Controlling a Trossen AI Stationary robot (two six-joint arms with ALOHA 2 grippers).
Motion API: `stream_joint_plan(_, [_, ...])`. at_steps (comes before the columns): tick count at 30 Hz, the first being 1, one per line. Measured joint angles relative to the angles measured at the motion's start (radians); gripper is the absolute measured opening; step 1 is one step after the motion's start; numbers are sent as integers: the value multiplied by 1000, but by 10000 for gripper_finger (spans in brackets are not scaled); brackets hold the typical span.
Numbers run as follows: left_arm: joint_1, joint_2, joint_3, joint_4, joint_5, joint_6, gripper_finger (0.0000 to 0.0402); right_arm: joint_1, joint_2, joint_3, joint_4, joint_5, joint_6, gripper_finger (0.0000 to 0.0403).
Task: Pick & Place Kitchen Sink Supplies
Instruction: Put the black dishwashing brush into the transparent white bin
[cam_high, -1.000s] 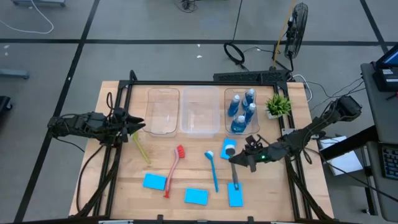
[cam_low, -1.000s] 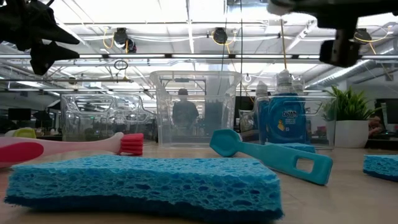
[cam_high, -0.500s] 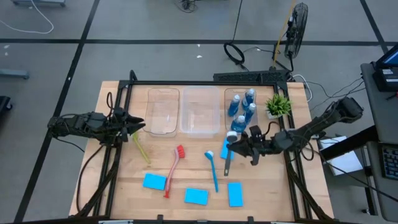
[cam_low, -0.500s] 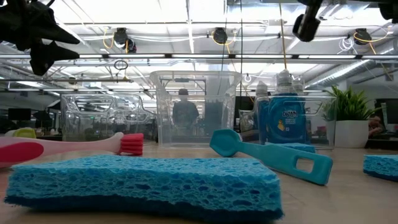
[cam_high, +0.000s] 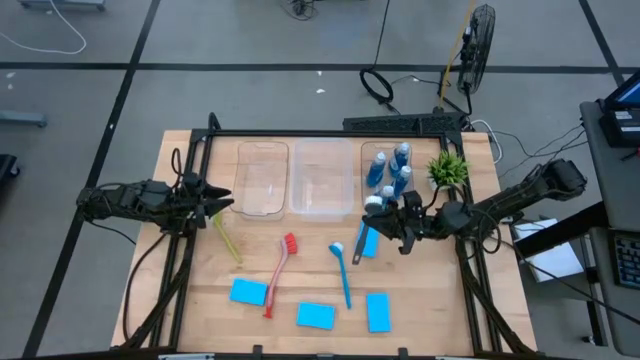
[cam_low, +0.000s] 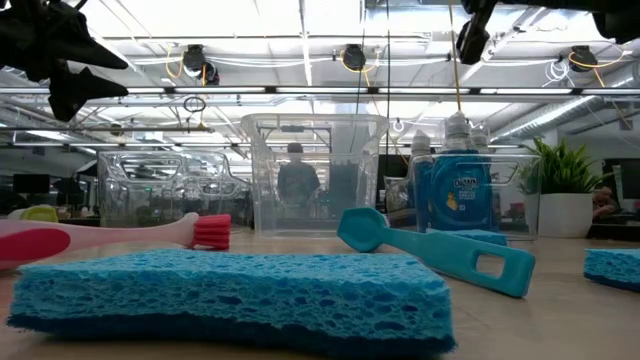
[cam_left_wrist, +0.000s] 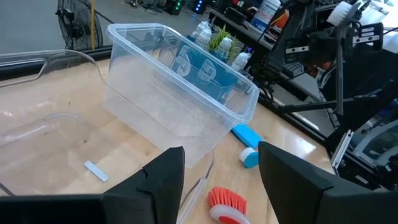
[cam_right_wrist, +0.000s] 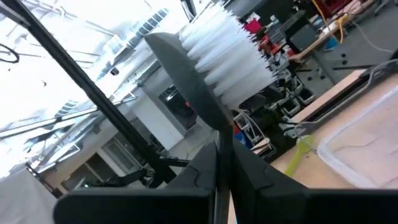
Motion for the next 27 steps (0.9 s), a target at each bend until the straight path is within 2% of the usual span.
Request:
stream_joint_plan(4, [0,0,0,0,0,15,202,-25,0,27,-4,-69,-78,13])
stream_joint_plan(11, [0,0,0,0,0,13,189,-65,0,112,-52,-181,-335,13])
stream_joint_plan(17, [0,0,0,0,0,11,197,-117,0,194,-158,-177,-449,13])
stream_joint_plan(27, [0,0,0,0,0,8,213,-238,20,454,-598,-94,-426,13])
